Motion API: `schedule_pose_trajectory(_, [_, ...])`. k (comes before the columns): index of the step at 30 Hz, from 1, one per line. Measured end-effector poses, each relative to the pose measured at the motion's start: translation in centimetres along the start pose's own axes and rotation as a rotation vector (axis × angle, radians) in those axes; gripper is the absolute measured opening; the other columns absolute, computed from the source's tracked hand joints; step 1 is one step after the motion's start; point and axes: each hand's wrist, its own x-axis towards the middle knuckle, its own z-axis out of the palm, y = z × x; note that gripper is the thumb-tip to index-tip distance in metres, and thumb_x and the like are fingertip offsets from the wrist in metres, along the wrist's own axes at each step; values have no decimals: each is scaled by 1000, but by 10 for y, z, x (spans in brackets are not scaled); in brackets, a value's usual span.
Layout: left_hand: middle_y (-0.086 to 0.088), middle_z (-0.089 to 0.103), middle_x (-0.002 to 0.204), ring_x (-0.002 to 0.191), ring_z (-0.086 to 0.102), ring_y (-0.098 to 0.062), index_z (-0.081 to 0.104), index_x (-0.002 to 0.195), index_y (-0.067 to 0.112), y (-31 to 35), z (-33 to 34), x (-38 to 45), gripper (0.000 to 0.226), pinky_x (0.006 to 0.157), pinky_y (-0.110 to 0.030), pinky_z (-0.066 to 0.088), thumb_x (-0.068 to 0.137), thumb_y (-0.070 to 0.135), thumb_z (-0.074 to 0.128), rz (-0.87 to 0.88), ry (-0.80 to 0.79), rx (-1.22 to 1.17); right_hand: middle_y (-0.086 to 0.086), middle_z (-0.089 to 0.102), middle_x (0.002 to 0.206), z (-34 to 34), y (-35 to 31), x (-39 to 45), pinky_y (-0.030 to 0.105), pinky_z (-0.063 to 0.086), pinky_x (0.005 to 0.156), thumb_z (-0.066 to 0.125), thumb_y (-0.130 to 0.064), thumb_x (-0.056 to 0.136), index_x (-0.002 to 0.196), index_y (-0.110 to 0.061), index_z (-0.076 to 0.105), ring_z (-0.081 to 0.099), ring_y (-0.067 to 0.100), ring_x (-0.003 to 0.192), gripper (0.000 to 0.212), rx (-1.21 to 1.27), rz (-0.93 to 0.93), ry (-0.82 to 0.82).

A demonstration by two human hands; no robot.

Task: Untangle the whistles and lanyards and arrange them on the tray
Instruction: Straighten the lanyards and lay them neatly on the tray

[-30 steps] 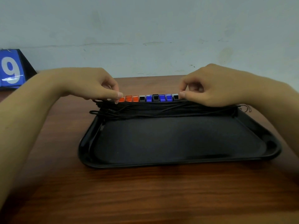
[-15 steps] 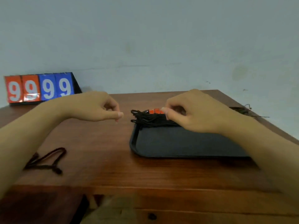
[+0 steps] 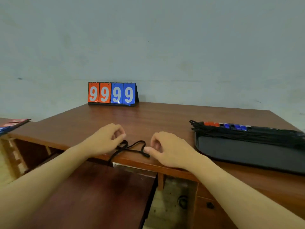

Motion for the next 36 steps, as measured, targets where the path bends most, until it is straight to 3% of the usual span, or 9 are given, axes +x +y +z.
schedule_pose_trajectory(5, [11,52,93,92,51,-14,61,100,29,-6,49,-5,6,86,-34,47,97,33,57,5,186,-84,-17,51,94,26,-1,3,38,52,79,46,-73,87,99,-40,51,54,5,88,35,-52,27,13])
schedule_pose_trajectory(10, [12,54,91,89,49,-13,57,96,34,4,65,-5,5,69,-35,44,95,37,52,-56,334,-17,-17,52,89,27,3,8,33,51,71,52,-58,91,94,-39,55,53,2,81,19,-19,29,32])
schedule_pose_trajectory(16, [13,54,91,91,52,-15,55,99,36,6,66,4,10,70,-34,39,98,44,48,-97,255,51,-16,53,92,29,10,9,30,46,69,51,-49,96,94,-37,57,53,4,84,14,33,57,38])
schedule_pose_trajectory(21, [4,64,98,97,58,-23,57,98,34,10,61,20,20,84,-41,48,98,49,44,-170,126,25,-14,57,95,27,11,7,37,52,77,48,-43,100,100,-33,54,55,9,87,12,70,69,53])
schedule_pose_trajectory(24, [7,65,92,91,61,-20,59,94,32,21,58,32,27,88,-44,50,99,51,40,-168,59,-30,-10,60,93,19,11,6,43,56,75,47,-40,102,101,-29,51,58,14,83,12,26,42,85])
schedule_pose_trajectory(29, [2,65,85,81,59,-10,64,85,23,69,59,41,42,71,-27,42,106,44,35,-16,-20,-89,-6,61,91,-28,29,-5,43,55,66,46,-37,103,104,-24,49,59,18,77,13,-229,-27,260])
schedule_pose_trajectory(36, [1,62,83,79,58,-10,65,84,17,124,64,60,43,69,-24,40,106,40,37,149,-100,-6,-9,65,94,-88,93,-41,42,58,72,48,-40,102,104,-29,53,63,15,83,13,-276,175,266])
